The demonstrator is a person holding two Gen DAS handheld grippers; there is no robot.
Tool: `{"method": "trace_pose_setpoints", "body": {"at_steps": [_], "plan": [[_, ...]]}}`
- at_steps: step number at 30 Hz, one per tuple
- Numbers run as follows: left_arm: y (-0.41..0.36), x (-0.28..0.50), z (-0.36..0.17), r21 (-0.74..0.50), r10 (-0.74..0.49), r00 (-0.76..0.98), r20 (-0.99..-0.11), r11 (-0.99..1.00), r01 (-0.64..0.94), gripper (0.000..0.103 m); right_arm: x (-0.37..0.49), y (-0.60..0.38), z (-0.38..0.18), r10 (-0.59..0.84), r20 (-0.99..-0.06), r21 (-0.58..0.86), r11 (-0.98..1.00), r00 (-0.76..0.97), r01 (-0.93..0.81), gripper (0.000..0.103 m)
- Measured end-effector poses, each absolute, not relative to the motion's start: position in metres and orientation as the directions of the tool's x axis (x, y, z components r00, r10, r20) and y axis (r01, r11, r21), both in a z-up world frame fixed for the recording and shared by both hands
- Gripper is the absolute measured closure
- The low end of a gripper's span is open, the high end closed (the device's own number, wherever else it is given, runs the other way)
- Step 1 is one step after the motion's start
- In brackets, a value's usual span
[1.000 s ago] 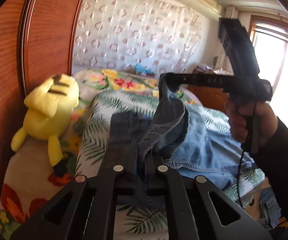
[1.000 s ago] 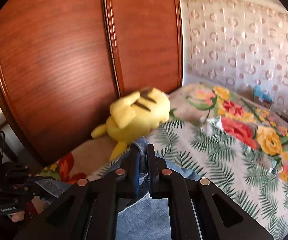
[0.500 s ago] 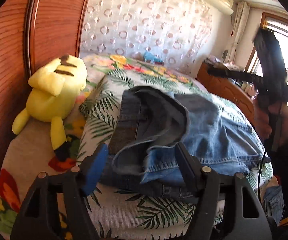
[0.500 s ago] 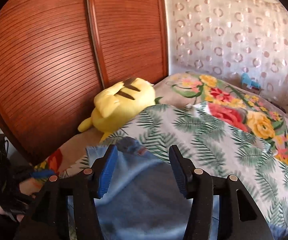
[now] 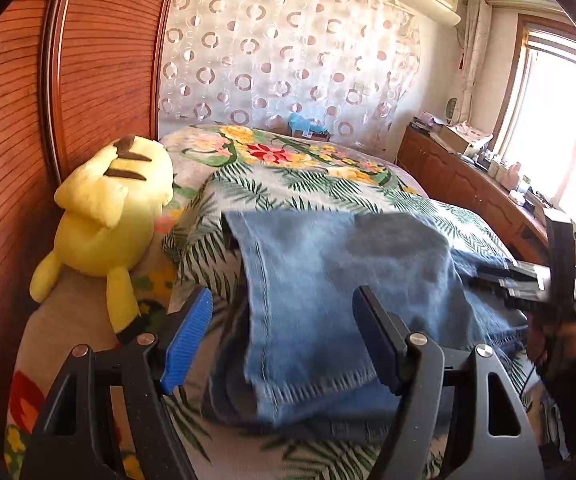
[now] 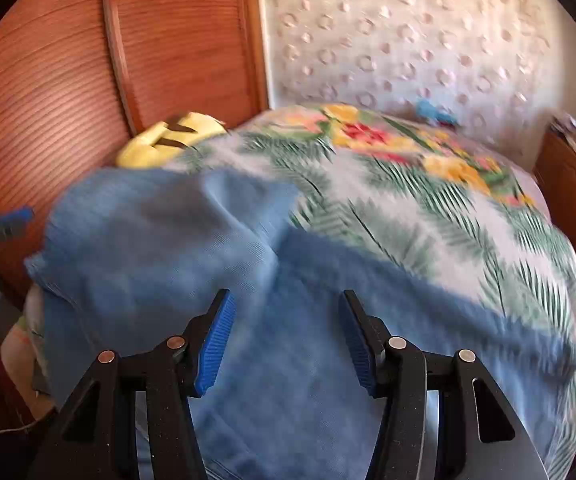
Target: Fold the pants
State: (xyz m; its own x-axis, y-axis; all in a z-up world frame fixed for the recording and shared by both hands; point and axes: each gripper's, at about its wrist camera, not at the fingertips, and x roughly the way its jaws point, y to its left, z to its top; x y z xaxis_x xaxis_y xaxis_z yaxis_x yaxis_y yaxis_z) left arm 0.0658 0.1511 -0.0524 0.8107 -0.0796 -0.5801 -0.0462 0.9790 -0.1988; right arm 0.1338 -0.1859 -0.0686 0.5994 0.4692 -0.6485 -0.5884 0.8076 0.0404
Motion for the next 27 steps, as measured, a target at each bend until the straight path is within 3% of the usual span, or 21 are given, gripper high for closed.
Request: {"method": "trace_pose_setpoints", "body": {"at_steps": [7, 15, 24, 26, 27], "plan": [[0.168, 0.113, -0.043, -0.178, -0.068, 0.797, -0.6, 0.983, -0.05, 0.035, 0.116, -0.199, -0.088, 0.443, -0.667, 0.073, 0.839, 0.598, -0.54, 0.047], [0.191, 0.166, -0.065, -0.181, -0.066, 0.692, -0.719, 0.979, -0.094, 0.037, 0.112, -0.206, -0.094, 0.43, -0.672, 0.07, 0.847, 0.603, -0.526, 0.047], [0.184, 0.182, -0.084, -0.262, -0.177, 0.6, -0.78, 0.964, -0.056, 0.072, 0.123, -0.213, -0.1, 0.439, -0.681, 0.099, 0.849, 0.587, -0.52, 0.047], [0.177, 0.179, -0.08, -0.253, -0.187, 0.605, -0.774, 0.967, -0.026, 0.089, 0.124, -0.213, -0.1, 0.439, -0.68, 0.101, 0.849, 0.587, -0.518, 0.047], [0.172, 0.175, -0.075, -0.237, -0.184, 0.618, -0.765, 0.971, -0.005, 0.09, 0.124, -0.214, -0.1, 0.439, -0.68, 0.102, 0.849, 0.587, -0.518, 0.047]]}}
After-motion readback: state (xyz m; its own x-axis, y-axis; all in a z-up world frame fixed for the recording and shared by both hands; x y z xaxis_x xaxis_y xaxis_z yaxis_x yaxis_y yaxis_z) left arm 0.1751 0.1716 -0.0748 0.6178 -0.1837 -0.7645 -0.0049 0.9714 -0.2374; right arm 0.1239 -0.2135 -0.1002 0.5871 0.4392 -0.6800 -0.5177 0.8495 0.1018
